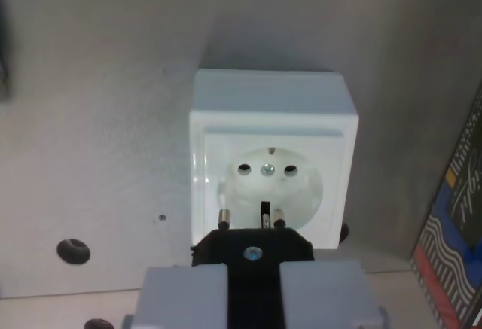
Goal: Move above the white socket
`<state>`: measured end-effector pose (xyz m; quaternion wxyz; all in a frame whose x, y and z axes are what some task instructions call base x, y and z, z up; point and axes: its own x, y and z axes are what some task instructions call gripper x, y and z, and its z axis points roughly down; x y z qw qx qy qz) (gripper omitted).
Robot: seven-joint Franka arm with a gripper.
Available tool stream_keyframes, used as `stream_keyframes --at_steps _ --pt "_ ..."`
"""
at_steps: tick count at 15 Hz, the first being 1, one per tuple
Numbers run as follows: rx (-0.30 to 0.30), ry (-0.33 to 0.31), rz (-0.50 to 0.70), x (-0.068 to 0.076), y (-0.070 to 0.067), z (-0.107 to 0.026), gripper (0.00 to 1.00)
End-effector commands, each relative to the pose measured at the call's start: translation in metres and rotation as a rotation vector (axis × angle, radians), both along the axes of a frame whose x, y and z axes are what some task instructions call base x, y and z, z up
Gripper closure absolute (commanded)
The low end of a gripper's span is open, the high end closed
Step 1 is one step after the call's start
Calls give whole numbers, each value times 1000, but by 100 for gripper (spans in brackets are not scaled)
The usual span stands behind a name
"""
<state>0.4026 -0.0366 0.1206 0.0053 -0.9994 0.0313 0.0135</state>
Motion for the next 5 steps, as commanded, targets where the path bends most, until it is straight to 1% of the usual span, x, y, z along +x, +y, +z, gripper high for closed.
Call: stream_keyframes --at_steps 1,5 --pt "15 -107 -69 -6 -4 -9 100" --pt "17 -112 -58 -8 -7 -14 100"
